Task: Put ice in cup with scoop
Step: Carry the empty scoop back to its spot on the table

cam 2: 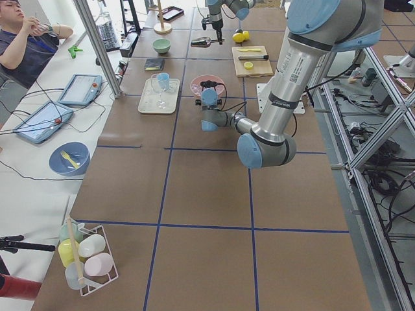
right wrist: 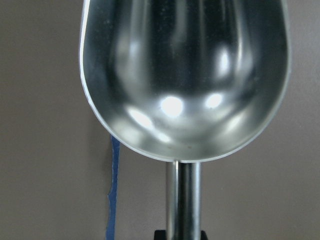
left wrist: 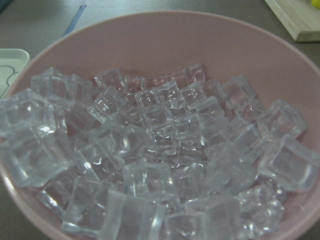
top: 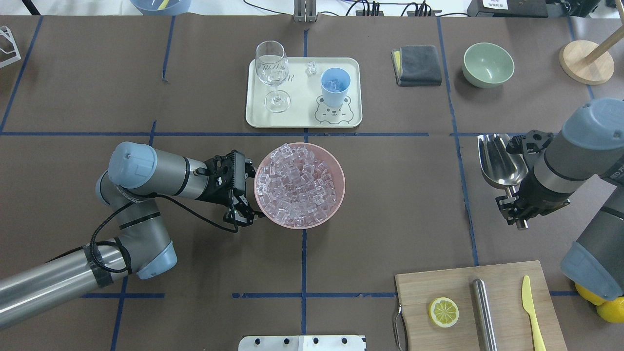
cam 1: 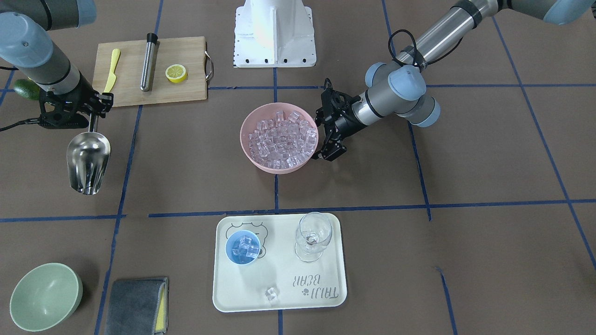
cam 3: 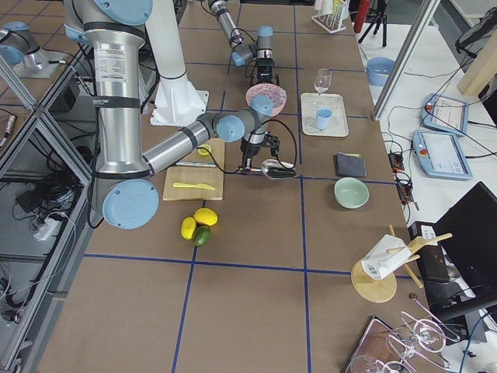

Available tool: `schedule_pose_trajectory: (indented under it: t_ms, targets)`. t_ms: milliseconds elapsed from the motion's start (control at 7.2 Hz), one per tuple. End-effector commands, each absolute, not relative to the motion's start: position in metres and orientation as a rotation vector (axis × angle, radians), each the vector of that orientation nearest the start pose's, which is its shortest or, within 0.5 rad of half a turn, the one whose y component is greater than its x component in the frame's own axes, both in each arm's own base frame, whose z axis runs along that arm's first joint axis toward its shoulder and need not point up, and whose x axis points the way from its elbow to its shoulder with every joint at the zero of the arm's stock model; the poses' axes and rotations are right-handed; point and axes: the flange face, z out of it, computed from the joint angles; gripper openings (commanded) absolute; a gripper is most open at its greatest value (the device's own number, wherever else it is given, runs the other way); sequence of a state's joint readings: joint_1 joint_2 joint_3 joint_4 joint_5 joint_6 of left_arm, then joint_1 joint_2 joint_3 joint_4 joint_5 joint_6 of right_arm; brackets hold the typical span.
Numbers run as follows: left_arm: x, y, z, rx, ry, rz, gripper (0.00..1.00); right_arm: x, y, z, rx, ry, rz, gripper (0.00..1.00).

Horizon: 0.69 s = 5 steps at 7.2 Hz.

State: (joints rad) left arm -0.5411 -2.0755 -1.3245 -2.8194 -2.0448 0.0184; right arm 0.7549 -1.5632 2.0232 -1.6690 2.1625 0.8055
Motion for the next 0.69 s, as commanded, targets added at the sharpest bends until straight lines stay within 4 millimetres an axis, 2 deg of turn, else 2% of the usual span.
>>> schedule_pose_trajectory:
  t_ms: [0,278,556]
  targets:
    - [0.539,-0.423,0.340,1.188,1.128,1.180,1.00,-0.320,-0.366,0.472,-0.246,-0.646,-0.154,0.00]
    - [0.540,-0.421,0.339,1.189,1.131,1.183,1.00,-0.329,-0.367,0.485,-0.268,-0.627,-0.156,0.00]
    - [0.541,-0.422,0.339,1.194,1.122,1.174,1.00,-0.331,-0.368,0.483,-0.258,-0.647,-0.118,0.00]
